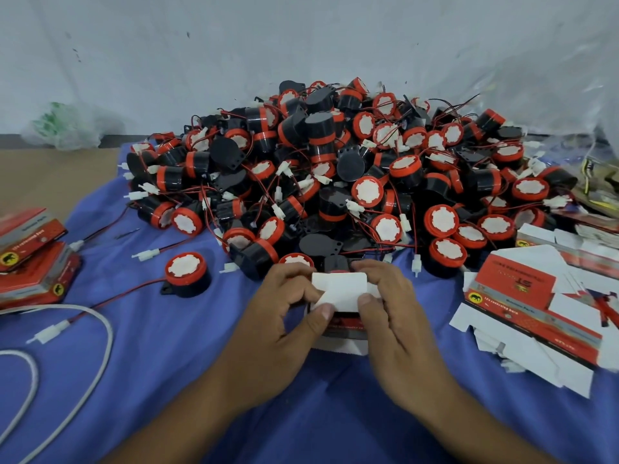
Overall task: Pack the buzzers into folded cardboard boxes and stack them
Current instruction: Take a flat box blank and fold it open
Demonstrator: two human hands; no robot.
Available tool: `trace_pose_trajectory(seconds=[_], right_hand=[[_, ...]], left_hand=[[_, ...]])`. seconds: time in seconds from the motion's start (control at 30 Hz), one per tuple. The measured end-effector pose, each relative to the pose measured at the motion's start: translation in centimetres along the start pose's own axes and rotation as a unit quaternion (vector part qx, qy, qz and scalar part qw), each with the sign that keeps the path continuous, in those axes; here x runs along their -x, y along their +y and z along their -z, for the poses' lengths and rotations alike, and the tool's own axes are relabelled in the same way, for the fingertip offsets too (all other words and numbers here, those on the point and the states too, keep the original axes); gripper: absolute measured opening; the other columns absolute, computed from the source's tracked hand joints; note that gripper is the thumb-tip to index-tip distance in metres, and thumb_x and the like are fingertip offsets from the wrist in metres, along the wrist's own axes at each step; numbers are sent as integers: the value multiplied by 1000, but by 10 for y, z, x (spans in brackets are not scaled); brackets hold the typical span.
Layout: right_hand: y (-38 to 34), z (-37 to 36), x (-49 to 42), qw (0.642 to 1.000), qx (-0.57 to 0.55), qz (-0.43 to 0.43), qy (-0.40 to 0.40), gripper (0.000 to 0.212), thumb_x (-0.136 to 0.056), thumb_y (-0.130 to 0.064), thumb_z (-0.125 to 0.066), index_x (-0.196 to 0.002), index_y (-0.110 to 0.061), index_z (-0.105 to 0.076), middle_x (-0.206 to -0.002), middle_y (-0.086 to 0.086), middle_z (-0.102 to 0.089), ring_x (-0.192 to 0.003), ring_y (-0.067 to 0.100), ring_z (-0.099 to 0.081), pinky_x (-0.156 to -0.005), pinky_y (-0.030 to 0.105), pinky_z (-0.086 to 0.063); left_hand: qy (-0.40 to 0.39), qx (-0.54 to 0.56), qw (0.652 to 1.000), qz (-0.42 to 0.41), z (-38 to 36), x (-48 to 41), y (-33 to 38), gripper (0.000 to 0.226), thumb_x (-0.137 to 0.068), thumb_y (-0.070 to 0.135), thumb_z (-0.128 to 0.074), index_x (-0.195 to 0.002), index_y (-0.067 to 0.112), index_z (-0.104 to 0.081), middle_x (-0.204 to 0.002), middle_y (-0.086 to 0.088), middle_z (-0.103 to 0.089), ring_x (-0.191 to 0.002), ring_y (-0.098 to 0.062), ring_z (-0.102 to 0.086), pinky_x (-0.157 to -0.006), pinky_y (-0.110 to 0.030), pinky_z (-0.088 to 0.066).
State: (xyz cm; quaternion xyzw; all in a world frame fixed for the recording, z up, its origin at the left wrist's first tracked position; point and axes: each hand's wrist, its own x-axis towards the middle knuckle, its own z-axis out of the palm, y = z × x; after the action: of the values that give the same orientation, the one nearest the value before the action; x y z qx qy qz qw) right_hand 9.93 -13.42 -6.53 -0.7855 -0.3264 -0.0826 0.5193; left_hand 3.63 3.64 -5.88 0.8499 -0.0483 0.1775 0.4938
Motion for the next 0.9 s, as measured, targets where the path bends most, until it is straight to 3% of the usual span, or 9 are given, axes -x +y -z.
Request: trace_pose_trajectory(seconds=[0.1,0.2,0.27,0.4,0.5,0.6,0.7,0.8,0.9], right_hand=[[-3,-4,5,997,17,-81,3,19,-104,-55,-29,-118,-56,-42,-123,-33,-47,-123,0,-42,-100,30,-39],[-4,-1,6,982,-88,-164,-25,36,-90,-69,-34,-124,-64,-40,-121,-48,-49,-121,-18,-45,-95,16,-40],[-4,0,5,965,-178,-187,-51,44,-86,-74,-38,-127,-62,-45,-121,-39,-57,-115,-13,-55,-91,18,-48],[-2,1,5,914,-328,-212,-114,44,-86,-51,-60,-127,-34,-60,-120,2,-69,-113,27,-65,-93,49,-52],[-1,5,2,902,-358,-210,-121,43,-80,-39,-62,-122,-30,-62,-108,9,-69,-95,29,-66,-70,43,-51],[1,12,-2,911,-343,-190,-130,41,-80,-35,-63,-121,-30,-62,-105,6,-69,-91,23,-66,-67,36,-54],[-1,13,-1,911,-335,-177,-162,43,-82,-33,-64,-124,-37,-61,-114,5,-69,-103,27,-66,-79,43,-59],[-6,13,2,914,-318,-158,-195,43,-84,-31,-66,-126,-39,-57,-118,4,-66,-111,27,-65,-91,48,-57],[-11,15,0,917,-280,-162,-233,44,-89,-35,-71,-127,-45,-52,-122,-4,-64,-115,20,-64,-96,45,-55]], left_hand=[[40,-21,999,-9,-1,2,5,18,-83,52,-63,-84,35,-56,-110,6,-44,-104,-10,-51,-83,-13,-42],[50,-63,996,-32,-11,7,11,24,-76,55,-70,-80,37,-53,-102,14,-42,-95,-6,-48,-77,-7,-36],[40,-81,994,-61,-16,10,15,29,-75,57,-73,-81,35,-55,-100,19,-44,-95,-6,-49,-76,-9,-36],[-21,-11,997,-72,-9,10,24,31,-76,53,-77,-83,24,-69,-118,15,-49,-95,-9,-56,-76,-11,-42],[-60,11,994,-94,-2,10,30,20,-81,35,-81,-94,21,-73,-140,11,-46,-105,1,-56,-84,-9,-42],[-81,66,992,-75,0,10,30,46,-80,22,-83,-114,18,-53,-146,16,-44,-124,-2,-51,-90,-11,-43],[-98,-9,992,-75,2,9,27,84,-74,39,-84,-142,31,-35,-146,27,-35,-139,-6,-33,-104,-10,-31],[-111,-131,975,-139,2,6,24,88,-74,48,-79,-148,24,-39,-153,18,-31,-145,-14,-27,-113,-19,-26],[-126,-118,976,-130,2,5,21,83,-76,50,-75,-146,19,-43,-149,16,-37,-141,-8,-36,-108,-18,-35]])
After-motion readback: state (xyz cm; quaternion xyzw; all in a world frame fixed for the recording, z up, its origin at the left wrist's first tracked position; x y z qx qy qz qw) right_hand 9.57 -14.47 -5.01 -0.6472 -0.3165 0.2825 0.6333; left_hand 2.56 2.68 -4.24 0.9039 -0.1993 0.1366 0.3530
